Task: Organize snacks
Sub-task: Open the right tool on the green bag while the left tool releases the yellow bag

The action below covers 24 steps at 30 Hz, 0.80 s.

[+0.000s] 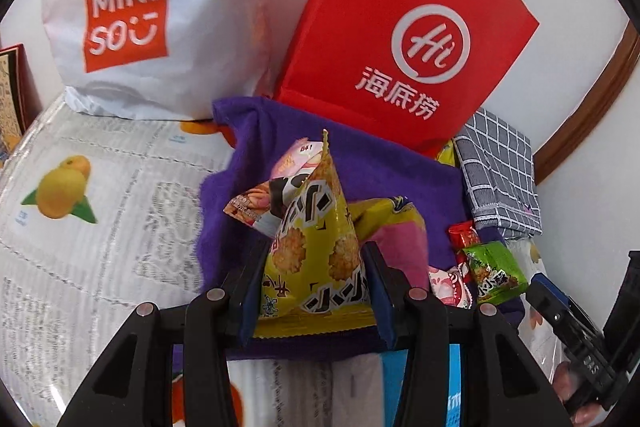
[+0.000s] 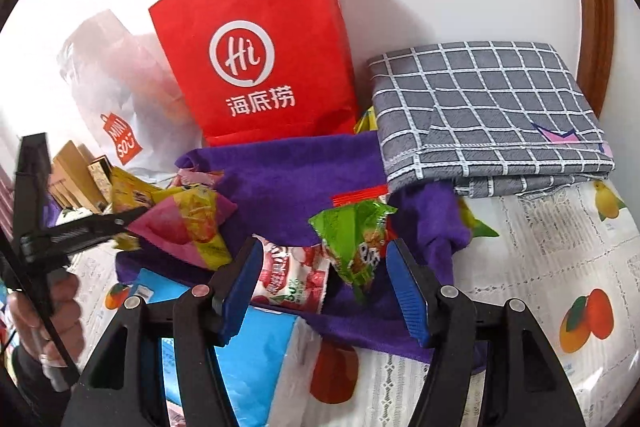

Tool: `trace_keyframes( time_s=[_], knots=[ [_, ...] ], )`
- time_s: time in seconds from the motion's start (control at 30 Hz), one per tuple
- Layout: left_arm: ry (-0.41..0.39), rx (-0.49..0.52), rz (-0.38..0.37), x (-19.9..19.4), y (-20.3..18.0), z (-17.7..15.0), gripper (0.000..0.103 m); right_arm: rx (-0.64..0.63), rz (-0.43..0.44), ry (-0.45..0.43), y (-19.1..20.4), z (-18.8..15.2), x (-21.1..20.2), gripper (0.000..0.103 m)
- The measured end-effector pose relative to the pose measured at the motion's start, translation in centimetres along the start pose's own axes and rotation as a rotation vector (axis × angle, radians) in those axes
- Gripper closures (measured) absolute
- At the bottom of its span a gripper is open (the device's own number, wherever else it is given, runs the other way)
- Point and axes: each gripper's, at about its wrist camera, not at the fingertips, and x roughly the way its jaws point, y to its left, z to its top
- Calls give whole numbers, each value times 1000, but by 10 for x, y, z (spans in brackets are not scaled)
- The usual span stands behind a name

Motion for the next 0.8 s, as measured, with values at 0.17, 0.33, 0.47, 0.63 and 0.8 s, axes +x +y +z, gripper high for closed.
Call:
trace_keyframes(
  time_s=[0.17, 0.33, 0.47, 0.63, 0.8],
  knots=[
    [0, 2, -12, 12, -13, 2, 59, 3, 14, 0, 1, 0, -1, 39],
    [33, -43, 1, 26, -9, 5, 58, 18, 21, -4, -2, 1, -2, 39],
    [69, -77, 35, 26, 2, 2, 39, 24, 23, -12, -3, 2, -4, 39],
    [17, -67, 23, 1, 7, -5, 35, 15, 29, -28, 0, 2, -8, 39],
    [-16, -36, 12, -24, 11, -23, 35, -5, 34, -27, 5, -1, -7, 39]
  ],
)
